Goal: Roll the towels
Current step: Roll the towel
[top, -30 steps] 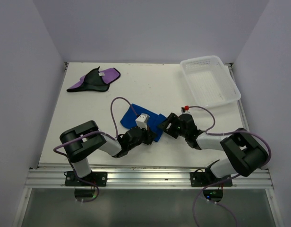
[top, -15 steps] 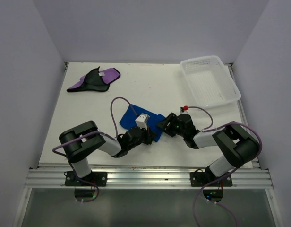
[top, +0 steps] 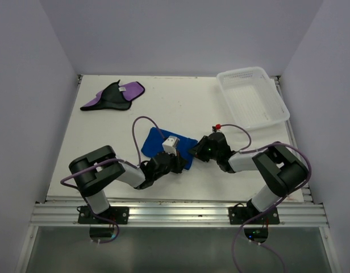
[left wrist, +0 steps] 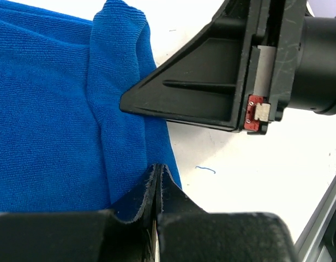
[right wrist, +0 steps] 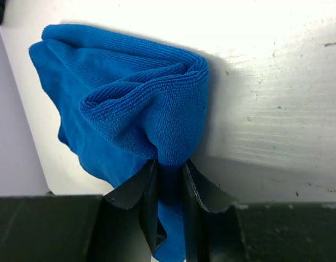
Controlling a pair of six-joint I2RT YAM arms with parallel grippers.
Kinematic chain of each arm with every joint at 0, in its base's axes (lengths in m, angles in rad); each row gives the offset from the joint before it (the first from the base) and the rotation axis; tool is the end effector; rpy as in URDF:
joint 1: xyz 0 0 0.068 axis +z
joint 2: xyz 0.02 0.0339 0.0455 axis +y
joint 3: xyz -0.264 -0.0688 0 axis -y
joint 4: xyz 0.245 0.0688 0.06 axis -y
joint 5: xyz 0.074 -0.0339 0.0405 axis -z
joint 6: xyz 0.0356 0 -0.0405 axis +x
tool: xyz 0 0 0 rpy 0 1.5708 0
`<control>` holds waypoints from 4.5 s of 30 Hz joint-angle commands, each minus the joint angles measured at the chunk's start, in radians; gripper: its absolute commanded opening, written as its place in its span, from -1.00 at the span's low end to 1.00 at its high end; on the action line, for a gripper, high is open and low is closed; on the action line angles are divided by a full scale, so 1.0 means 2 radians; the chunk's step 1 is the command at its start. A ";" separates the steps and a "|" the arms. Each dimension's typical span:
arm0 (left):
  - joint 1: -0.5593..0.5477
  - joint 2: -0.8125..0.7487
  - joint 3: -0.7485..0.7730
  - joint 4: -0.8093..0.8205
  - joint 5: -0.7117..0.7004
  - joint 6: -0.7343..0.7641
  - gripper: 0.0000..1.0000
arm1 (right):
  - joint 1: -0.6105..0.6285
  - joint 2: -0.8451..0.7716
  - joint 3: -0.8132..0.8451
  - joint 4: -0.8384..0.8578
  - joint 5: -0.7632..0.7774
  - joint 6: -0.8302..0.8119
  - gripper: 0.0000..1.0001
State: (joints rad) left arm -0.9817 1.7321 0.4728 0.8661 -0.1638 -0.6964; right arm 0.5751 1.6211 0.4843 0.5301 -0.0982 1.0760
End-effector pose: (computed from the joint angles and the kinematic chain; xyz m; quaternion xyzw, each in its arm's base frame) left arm 0.1690 -0.2424 0.1174 0.0729 0.8269 -0.3664 0.4204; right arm 0.2336 0.1556 0.1177 0.1973 0.8630 0.3698 0.2820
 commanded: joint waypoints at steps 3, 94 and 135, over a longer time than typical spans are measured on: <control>0.001 -0.038 -0.007 -0.037 -0.008 0.002 -1.00 | -0.001 0.002 0.038 -0.151 0.048 -0.058 -0.85; 0.006 -0.266 -0.101 -0.149 -0.104 -0.076 -1.00 | 0.140 0.201 0.564 -0.840 0.379 -0.184 0.07; -0.002 -0.130 0.051 -0.172 -0.048 -0.017 -1.00 | -0.221 -0.179 0.084 -0.458 0.024 -0.202 0.02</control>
State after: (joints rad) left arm -0.9787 1.4502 0.5167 0.5220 -0.2760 -0.7776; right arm 0.1978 1.2896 0.6918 -0.4923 0.0757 0.6655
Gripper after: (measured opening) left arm 0.005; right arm 0.511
